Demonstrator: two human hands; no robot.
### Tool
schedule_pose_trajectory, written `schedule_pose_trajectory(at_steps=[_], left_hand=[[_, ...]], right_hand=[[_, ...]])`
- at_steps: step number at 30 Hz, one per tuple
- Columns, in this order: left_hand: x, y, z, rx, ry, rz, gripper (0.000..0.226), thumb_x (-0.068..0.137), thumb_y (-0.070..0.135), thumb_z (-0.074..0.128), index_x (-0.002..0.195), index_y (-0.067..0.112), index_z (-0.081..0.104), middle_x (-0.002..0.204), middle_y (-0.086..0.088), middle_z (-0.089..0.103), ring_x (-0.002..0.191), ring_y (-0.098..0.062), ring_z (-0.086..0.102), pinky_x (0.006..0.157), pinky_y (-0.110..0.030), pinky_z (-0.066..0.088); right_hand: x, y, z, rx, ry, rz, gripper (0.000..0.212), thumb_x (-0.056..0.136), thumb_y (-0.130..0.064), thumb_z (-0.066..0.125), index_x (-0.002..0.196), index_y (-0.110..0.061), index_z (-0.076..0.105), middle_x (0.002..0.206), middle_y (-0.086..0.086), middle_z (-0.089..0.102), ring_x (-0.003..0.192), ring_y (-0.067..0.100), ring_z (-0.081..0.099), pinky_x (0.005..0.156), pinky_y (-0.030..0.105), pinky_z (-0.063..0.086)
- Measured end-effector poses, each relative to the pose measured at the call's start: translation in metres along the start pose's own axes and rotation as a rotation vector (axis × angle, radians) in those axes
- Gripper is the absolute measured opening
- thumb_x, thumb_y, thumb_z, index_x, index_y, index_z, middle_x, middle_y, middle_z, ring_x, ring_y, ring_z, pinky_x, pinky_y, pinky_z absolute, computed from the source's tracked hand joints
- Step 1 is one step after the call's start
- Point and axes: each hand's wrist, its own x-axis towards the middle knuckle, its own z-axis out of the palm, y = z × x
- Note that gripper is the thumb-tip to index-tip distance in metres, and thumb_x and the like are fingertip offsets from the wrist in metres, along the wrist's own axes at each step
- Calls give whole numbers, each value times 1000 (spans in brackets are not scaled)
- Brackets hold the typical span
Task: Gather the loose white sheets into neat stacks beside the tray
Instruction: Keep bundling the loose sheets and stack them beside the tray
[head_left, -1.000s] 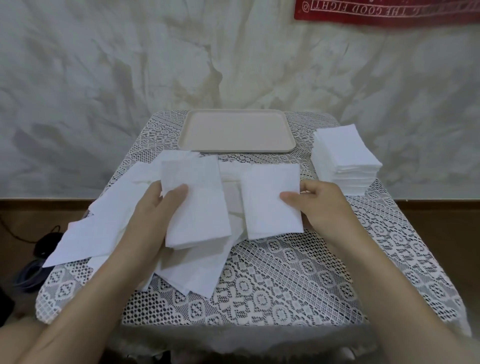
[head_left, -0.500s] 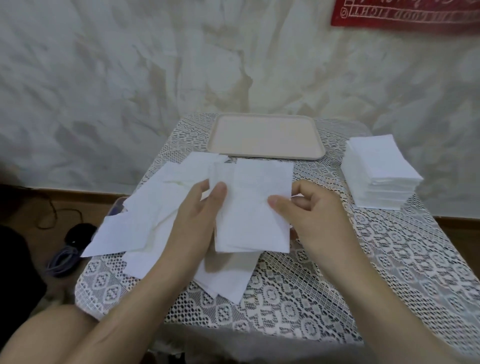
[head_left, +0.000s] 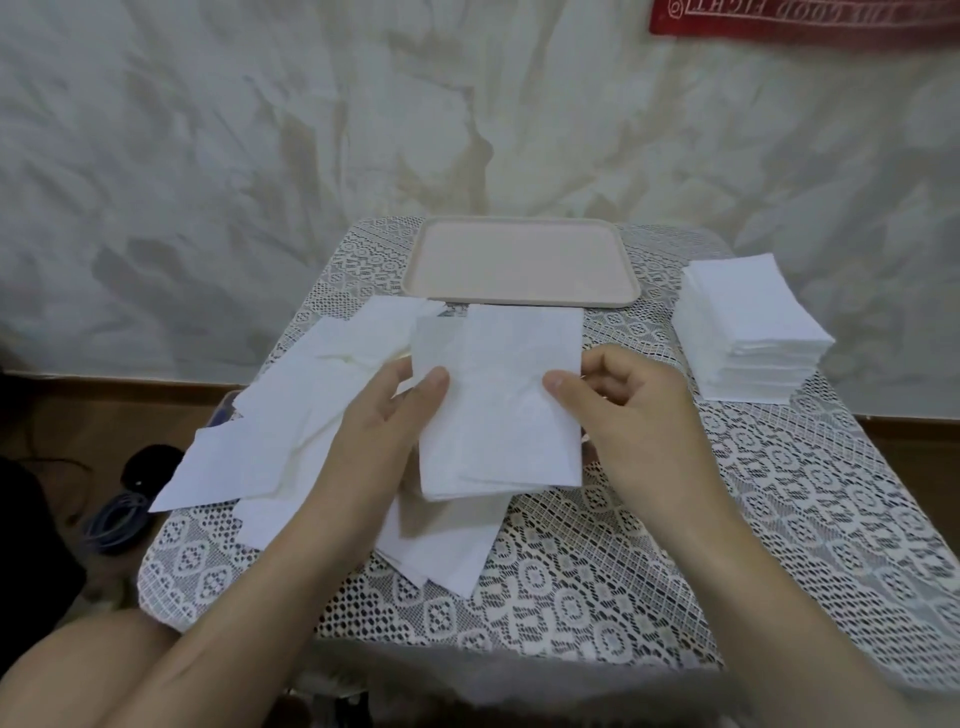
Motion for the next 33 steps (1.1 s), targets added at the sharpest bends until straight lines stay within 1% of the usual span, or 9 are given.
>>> schedule_pose_trajectory(at_steps=[6,14,17,19,21,24,27,30,33], left_hand=[[-3,3,-1,39,-47,17,50,91,48,61,137,27,63,117,-1,79,109,-23,76,98,-52,57],[0,1,-6,6,-79,-1,49,94,40,72,139,21,62,121,-7,78,112,-28,75,93,-46,58],[1,0,-7,5,-58,5,49,88,37,72,134,22,65,118,-9,78,109,-30,76,93,-50,58],[1,1,-8,-10,-31,11,46,89,34,75,133,20,66,117,-11,78,109,-32,75,93,-52,59],[1,3,-9,-36,-9,20,44,90,33,73,130,18,67,117,-11,78,108,-33,75,92,-52,59],[0,4,-9,-68,1,22,40,92,33,70,129,16,67,116,-11,79,108,-32,75,89,-47,60],[0,4,-7,-4,-34,25,45,89,35,71,132,20,66,121,-7,78,112,-30,74,96,-52,58],[4,7,-10,12,-33,29,46,89,31,77,131,20,66,120,-6,78,111,-29,75,95,-51,58],[12,11,-16,-4,27,19,43,86,33,69,127,19,68,112,-5,80,101,-25,78,81,-39,62]], right_hand=[[-2,-14,1,6,-112,79,12,93,-17,73,83,-12,71,78,10,76,63,18,71,51,31,51],[4,-8,21,50,-112,125,15,92,-18,75,81,-9,69,80,20,73,61,25,68,45,30,50],[5,-3,23,-15,-97,130,13,89,-23,77,83,-17,68,75,7,72,57,22,65,44,31,49],[5,0,21,-95,-60,125,16,85,-35,79,89,-30,65,77,-6,68,62,15,66,50,35,54],[4,0,19,-130,-93,155,27,85,-46,78,104,-37,60,86,-12,68,68,3,67,54,30,54],[1,-6,18,-35,-262,251,37,93,-47,68,121,-24,63,96,-7,75,69,1,70,55,18,52],[0,-10,21,63,-292,269,26,97,-35,67,116,-17,69,93,-1,77,62,7,70,49,18,49],[6,-8,21,81,-289,276,23,96,-34,68,109,-15,70,82,-1,72,48,1,58,42,15,41],[23,1,15,-119,-213,133,18,97,-38,67,98,-22,75,81,-8,73,56,-2,59,61,23,49]])
